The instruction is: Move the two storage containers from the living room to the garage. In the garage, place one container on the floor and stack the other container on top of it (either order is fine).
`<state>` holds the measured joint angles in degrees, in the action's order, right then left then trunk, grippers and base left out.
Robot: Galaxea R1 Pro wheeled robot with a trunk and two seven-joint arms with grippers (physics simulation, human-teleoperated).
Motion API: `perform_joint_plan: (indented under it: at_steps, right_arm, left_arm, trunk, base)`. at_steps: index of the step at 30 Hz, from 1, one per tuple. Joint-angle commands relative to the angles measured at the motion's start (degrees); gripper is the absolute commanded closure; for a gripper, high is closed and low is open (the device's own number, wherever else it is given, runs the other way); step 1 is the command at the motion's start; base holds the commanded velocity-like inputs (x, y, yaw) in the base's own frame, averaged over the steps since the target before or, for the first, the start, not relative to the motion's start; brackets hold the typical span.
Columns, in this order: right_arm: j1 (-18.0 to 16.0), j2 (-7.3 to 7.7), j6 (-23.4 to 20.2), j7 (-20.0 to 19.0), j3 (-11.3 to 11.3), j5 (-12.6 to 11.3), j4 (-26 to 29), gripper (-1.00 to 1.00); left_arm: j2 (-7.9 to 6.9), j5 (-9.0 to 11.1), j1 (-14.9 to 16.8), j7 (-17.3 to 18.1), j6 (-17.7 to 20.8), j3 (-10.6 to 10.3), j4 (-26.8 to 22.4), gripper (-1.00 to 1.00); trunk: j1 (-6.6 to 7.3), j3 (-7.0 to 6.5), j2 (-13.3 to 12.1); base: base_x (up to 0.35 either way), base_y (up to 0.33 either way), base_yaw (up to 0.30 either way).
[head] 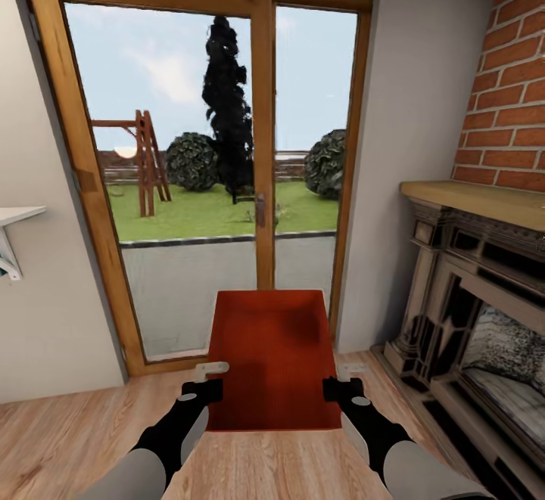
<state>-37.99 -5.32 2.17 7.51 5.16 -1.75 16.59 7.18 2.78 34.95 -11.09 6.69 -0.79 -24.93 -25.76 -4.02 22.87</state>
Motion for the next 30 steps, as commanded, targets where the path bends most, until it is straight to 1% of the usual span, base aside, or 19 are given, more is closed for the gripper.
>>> perform_joint_plan:
  at_steps: [1,21,24,30]
  right_arm:
    - [0.02,-0.12,0.11,0.31,0.02,-0.53,-0.07,1.00]
    - [0.02,-0.20,0.15,0.32,0.02,-0.60,-0.08,1.00]
    - [0.02,-0.22,0.06,0.31,0.02,-0.55,-0.07,1.00]
    - [0.02,-0.21,0.03,0.31,0.02,-0.53,-0.07,1.00]
  left_arm:
    - [0.07,0.10,0.03,-0.60,0.40,1.18,-0.30,1.00]
    - [0.05,0.21,0.03,-0.60,0.35,1.15,-0.20,1.00]
    - [0.03,0.21,0.03,-0.60,0.34,1.15,-0.19,1.00]
    - [0.03,0.21,0.03,-0.60,0.34,1.17,-0.18,1.00]
  trunk:
    - [-0.02,0.02,0.05]
    - [-0.02,0.02,0.05]
    - [-0.02,0.02,0.05]
    - [-0.02,0.02,0.05]
  base:
    - [0.000,-0.282,0.000]
    - [0.000,-0.285,0.001]
    - [0.000,-0.285,0.157]
    - [0.000,-0.285,0.254]
